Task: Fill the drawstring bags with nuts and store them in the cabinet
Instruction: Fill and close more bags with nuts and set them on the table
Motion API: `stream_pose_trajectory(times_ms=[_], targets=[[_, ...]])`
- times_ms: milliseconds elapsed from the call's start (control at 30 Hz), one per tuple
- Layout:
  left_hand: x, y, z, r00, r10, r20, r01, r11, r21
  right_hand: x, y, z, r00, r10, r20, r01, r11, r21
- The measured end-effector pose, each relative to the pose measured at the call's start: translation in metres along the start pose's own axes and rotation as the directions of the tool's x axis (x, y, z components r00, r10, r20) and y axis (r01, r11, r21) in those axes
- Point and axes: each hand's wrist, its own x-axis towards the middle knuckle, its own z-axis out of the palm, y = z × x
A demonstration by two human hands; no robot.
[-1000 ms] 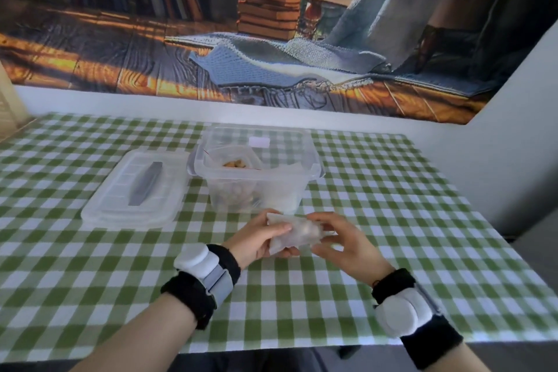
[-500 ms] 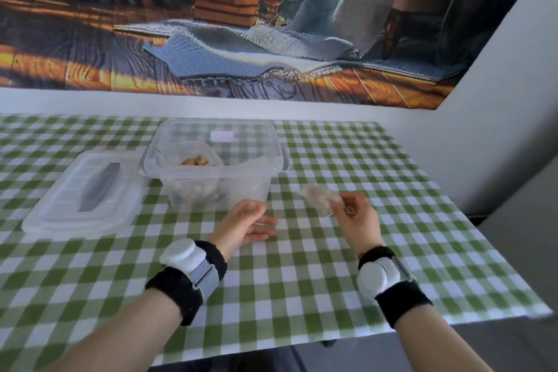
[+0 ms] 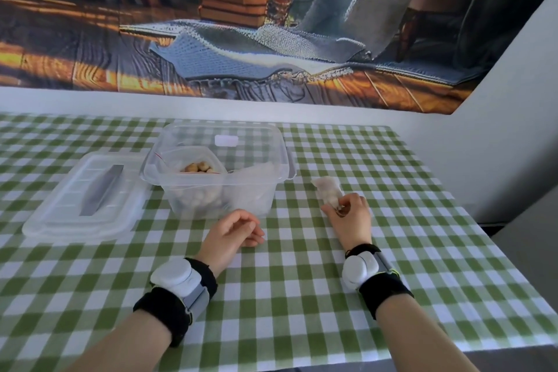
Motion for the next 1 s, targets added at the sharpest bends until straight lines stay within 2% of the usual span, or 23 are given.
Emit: stream_pose_trajectory(times_ms=[200,367,467,533,600,667,700,767,833,900,1000], targets=[[-0.001,0.0,-0.002,1.0,-0.004,0.002,0.004,0.999,-0.037,-0.004,-0.001,-0.002,0.999,-0.009,-0.039,0.007,0.999,-0.046],[-0.001,0.002,-0.003,1.0,-0.015,0.006,0.015,0.998,-0.059,0.0,-0.008,-0.015,0.983,-0.042,-0.179,0.037,0.999,-0.031],[0.001,0.003,-0.004,0.999,-0.049,0.0,0.049,0.985,-0.166,0.007,-0.045,-0.026,0.962,-0.131,-0.239,0.16,0.981,0.106],[0.003,0.005,-0.008,0.997,-0.083,-0.003,0.079,0.952,-0.297,0.011,-0.086,-0.031,0.942,-0.261,-0.211,0.3,0.937,0.179],[0.004,0.006,-0.011,0.995,-0.096,-0.002,0.088,0.925,-0.37,0.015,-0.129,-0.03,0.897,-0.436,-0.077,0.442,0.878,0.184],[0.001,0.009,-0.011,0.997,-0.078,0.008,0.076,0.93,-0.358,0.018,-0.167,-0.022,0.818,-0.545,0.185,0.538,0.838,0.092],[0.0,0.009,-0.014,0.998,-0.062,0.011,0.062,0.938,-0.342,0.022,-0.184,-0.012,0.773,-0.54,0.333,0.568,0.823,0.014],[-0.002,0.012,-0.018,0.999,-0.031,0.032,0.039,0.957,-0.286,0.033,-0.207,0.009,0.694,-0.403,0.596,0.62,0.755,-0.211],[-0.003,0.011,-0.031,0.998,-0.007,0.057,0.017,0.982,-0.187,0.046,-0.218,0.039,0.612,-0.165,0.773,0.663,0.639,-0.389],[-0.004,0.006,-0.042,0.997,0.003,0.079,0.003,0.997,-0.076,0.06,-0.211,0.066,0.554,0.023,0.832,0.709,0.511,-0.486],[-0.006,-0.001,-0.046,0.997,0.016,0.069,-0.017,1.0,0.003,0.082,-0.192,0.096,0.557,0.12,0.822,0.772,0.289,-0.566]])
